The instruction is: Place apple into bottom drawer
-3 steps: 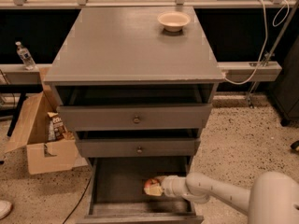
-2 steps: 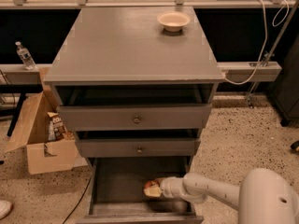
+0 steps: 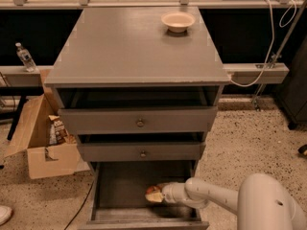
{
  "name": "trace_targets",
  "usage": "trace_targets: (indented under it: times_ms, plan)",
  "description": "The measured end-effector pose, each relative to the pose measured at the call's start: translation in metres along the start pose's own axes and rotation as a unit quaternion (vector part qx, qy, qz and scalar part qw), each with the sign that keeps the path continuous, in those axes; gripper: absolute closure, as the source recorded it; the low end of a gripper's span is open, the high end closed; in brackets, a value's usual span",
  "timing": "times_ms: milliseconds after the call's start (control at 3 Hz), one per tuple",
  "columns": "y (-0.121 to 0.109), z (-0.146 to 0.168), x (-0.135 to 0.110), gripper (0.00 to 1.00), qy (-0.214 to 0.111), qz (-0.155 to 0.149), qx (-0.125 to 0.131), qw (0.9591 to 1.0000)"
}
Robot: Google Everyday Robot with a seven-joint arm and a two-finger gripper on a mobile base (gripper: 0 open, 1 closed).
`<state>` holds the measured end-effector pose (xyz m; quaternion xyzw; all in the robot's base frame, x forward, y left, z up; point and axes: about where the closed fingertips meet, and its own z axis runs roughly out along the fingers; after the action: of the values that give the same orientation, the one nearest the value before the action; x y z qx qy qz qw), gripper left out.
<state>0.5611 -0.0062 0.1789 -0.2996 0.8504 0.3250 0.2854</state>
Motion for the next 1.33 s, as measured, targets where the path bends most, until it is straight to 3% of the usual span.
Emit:
trace_targets:
  times_ms: [667, 1000, 1333]
  plan:
    - [0.0, -0.004, -0.006, 0.0, -0.017, -0.002, 0.002, 0.9998]
    - [-0.013, -0.047, -0.007, 0.0, -0.026, -0.002, 0.038, 0.9989]
    - [-0.019, -0.129, -0.004, 0.0, -0.052, 0.0, 0.099, 0.9937]
